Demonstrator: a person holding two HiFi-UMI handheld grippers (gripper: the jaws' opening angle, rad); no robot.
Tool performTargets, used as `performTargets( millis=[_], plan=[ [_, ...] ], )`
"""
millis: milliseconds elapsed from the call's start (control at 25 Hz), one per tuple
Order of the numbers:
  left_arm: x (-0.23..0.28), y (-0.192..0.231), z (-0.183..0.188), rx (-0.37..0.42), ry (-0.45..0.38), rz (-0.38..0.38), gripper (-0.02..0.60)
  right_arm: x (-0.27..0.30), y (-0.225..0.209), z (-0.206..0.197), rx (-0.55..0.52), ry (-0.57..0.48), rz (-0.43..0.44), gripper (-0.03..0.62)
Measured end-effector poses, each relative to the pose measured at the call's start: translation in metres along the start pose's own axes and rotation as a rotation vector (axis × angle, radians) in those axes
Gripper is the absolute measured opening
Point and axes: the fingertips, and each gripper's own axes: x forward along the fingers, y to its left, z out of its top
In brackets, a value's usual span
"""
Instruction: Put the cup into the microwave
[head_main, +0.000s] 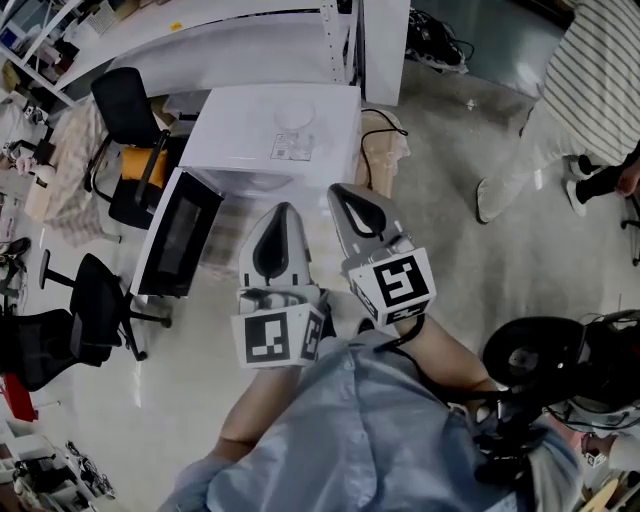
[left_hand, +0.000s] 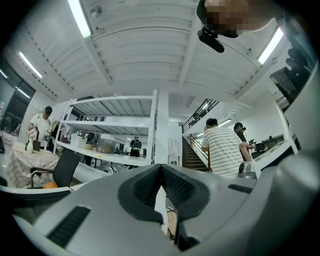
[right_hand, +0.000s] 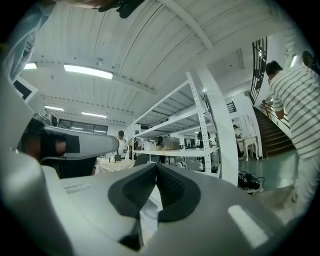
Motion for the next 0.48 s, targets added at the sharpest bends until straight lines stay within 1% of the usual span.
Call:
performTargets(
  millis=[240, 480],
  plan=[
    [0.027, 0.045, -0.008, -0.027, 0.015, -0.005, 0.006, 0.05, 0.006, -0.018, -0.007, 0.047, -0.01, 0.008],
    [0.058, 0.09, -0.029, -0.045, 0.061, -0.001, 0.006, 0.096, 0.006, -0.047, 0.017, 0.103, -0.032, 0.021]
  ],
)
